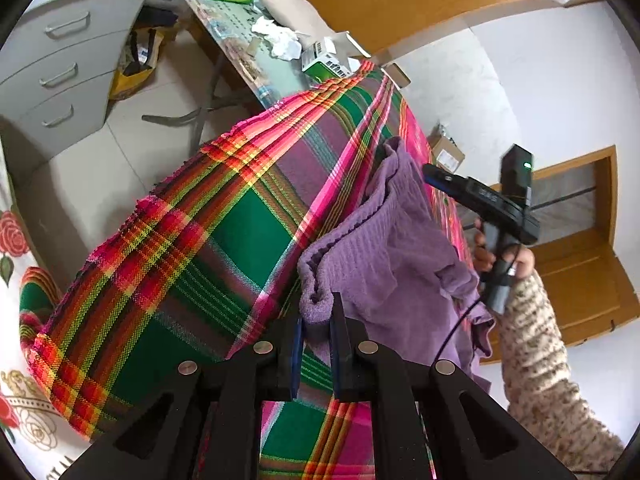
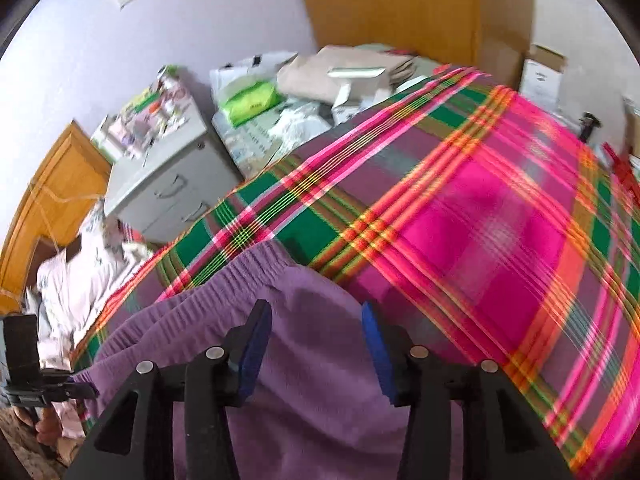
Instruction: Fold clothes
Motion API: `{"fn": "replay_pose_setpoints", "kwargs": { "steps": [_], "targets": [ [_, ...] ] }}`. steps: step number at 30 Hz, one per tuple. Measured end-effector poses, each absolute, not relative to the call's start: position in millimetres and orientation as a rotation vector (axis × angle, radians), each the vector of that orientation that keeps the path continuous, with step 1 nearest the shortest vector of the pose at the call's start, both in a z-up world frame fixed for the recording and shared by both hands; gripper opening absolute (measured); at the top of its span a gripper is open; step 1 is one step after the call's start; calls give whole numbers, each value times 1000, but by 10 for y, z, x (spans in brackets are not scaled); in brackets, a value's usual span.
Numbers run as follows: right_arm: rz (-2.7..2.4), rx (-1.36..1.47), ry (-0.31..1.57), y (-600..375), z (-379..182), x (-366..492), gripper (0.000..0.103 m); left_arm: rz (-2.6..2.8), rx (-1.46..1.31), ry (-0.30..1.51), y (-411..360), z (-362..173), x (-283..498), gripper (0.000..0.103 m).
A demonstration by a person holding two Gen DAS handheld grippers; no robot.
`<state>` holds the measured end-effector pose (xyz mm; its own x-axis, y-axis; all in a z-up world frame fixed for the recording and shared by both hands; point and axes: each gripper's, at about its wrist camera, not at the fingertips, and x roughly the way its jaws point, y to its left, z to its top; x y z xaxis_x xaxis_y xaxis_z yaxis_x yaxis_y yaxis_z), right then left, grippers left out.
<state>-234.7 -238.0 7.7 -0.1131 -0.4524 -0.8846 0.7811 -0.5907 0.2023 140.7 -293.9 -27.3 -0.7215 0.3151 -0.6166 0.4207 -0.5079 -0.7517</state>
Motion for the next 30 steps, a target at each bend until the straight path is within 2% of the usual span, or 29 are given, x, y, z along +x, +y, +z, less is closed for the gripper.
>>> {"fn": "replay_pose_setpoints", "kwargs": {
  "steps": [6, 7, 10, 11, 18, 21, 30],
  "targets": [
    [-1739, 1286, 449, -2605, -83, -2401, 46, -2421, 1141, 1538, -2966, -290, 1387, 11],
    [-1726, 1280, 457, -2630, -86, -2394, 42, -2422, 1140, 1542, -2972, -294, 1386, 11],
    [-1721, 1281, 475, -2692, -104, -2393, 17, -2423, 1137, 1563, -2994, -313, 1376, 11],
    [-1726, 1273, 490, -2707, -103, -2378, 5, -2424, 1136, 1569, -2999, -315, 1385, 11],
    [-1845, 1126, 496, -2837, 221, -2330, 4, -2440, 1119, 1589, -3010, -322, 1433, 11],
    [-1873, 1038, 559, -3040, 347, -2264, 4, -2443, 1105, 1588, -3013, -323, 1432, 11],
    [-1879, 989, 777, -3630, 39, -2196, 4, -2422, 1067, 1606, -3073, -337, 1461, 11]
  ]
}}
